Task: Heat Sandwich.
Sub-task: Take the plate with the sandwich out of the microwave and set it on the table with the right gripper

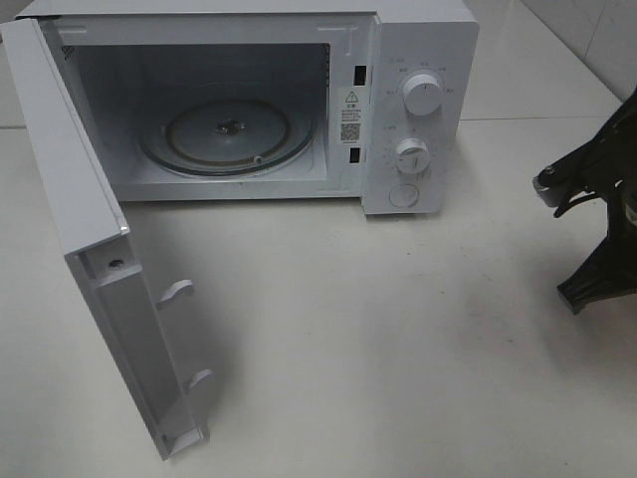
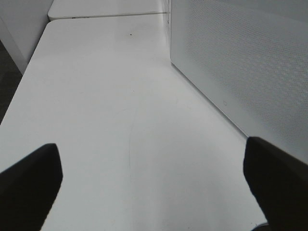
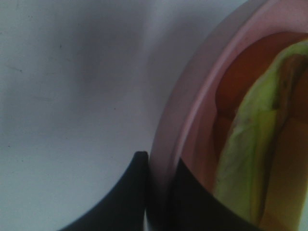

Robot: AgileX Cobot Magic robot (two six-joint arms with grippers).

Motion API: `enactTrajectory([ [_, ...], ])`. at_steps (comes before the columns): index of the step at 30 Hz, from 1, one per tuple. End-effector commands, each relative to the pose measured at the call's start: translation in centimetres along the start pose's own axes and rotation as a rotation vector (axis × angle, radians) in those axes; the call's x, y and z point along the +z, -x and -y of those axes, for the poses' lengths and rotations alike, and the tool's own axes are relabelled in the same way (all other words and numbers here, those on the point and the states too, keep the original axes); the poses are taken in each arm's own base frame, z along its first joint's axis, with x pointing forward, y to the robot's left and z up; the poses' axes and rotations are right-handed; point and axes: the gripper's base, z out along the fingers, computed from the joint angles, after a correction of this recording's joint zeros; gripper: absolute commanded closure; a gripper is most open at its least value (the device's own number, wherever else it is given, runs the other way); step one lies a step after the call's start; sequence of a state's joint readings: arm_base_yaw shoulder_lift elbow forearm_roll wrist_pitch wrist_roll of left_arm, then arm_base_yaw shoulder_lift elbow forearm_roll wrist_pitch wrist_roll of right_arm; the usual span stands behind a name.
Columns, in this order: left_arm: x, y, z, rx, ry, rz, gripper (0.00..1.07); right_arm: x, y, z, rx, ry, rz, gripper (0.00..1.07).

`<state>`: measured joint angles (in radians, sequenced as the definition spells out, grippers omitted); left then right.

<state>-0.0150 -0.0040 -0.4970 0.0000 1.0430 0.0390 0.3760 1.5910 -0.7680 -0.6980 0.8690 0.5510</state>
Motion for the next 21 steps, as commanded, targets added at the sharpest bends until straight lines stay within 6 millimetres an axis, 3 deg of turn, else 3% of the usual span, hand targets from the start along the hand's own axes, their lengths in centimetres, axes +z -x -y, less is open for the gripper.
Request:
enactTrajectory([
  [1,-0.2,-0.1,0.0,-0.004,0.004,0.028,0.1,0.7,0.2,0.1,0.028,-0.044,-0.027,1.02],
  [21,-0.2,-0.1,0.0,-0.004,0.004,0.028,0.1,4.5,1.5,-2.1,0.062,-0.089,-0.047,1.01],
])
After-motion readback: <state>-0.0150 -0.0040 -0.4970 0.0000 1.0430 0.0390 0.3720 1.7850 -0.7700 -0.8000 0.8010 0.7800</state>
